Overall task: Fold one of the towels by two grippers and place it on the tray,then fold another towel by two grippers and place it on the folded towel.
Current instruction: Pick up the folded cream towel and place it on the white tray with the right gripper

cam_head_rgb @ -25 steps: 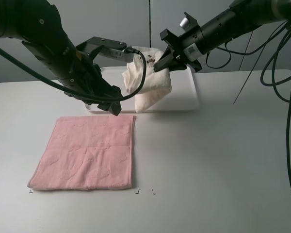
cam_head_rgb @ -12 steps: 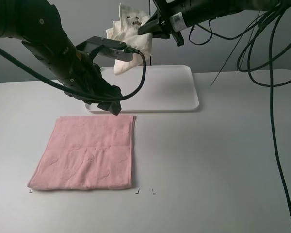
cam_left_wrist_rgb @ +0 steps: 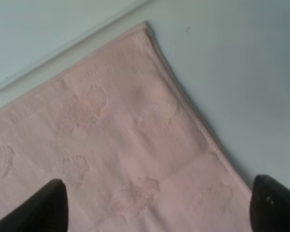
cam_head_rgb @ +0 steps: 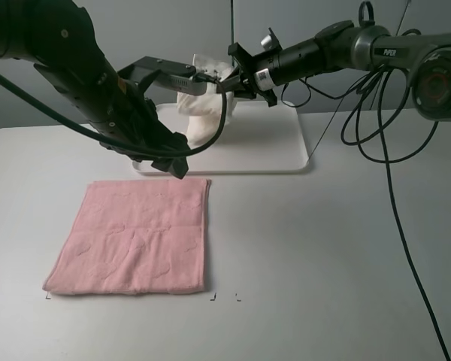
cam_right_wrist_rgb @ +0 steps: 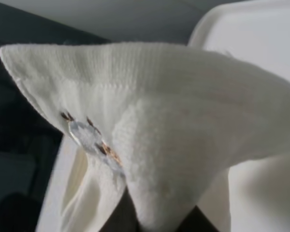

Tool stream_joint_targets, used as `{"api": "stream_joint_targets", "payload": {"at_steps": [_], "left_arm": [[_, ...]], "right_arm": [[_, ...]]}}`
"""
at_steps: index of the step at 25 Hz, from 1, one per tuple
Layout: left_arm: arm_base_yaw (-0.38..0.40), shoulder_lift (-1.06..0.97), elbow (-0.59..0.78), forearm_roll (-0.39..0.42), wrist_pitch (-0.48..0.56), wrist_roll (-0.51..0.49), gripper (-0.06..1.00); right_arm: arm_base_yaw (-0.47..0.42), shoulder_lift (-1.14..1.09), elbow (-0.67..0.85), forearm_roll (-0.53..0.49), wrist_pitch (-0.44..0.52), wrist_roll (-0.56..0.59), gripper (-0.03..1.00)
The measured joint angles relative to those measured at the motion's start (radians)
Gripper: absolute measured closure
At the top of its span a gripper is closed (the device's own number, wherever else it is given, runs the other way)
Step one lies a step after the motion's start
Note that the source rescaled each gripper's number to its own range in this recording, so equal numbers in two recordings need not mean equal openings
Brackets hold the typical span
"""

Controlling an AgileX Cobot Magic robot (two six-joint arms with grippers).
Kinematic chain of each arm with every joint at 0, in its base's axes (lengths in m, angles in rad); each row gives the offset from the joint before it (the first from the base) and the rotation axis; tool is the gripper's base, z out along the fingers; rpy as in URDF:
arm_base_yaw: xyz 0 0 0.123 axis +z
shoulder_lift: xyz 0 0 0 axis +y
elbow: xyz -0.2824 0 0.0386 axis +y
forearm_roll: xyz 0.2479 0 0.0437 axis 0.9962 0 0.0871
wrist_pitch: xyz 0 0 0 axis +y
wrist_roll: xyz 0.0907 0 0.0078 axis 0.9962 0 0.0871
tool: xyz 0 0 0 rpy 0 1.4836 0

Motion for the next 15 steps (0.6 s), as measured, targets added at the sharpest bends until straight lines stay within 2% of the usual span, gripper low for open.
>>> {"api": "stream_joint_targets", "payload": {"at_steps": [5, 7, 9, 12, 13, 15], "left_arm": [[0.0, 0.0, 0.0, 0.0, 0.002, 0.0, -0.02], [0.0, 0.0, 0.0, 0.0, 0.002, 0.0, -0.02], [0.0, 0.0, 0.0, 0.0, 0.004, 0.0, -0.02], [0.0, 0.0, 0.0, 0.0, 0.007, 0.0, -0.02], [0.0, 0.0, 0.0, 0.0, 0.009, 0.0, -0.02], [0.0, 0.0, 0.0, 0.002, 0.013, 0.0, -0.02]], "right_arm": [[0.0, 0.029, 0.0, -0.117, -0.057, 0.03, 0.88], [0.0, 0.033, 0.0, -0.139, -0.071, 0.049, 0.81], [0.0, 0.033, 0.0, -0.162, -0.083, 0.063, 0.61], [0.0, 0.033, 0.0, -0.165, -0.086, 0.071, 0.12], [0.0, 0.033, 0.0, -0.165, -0.086, 0.071, 0.04], [0.0, 0.028, -0.001, -0.18, -0.086, 0.071, -0.02]]}}
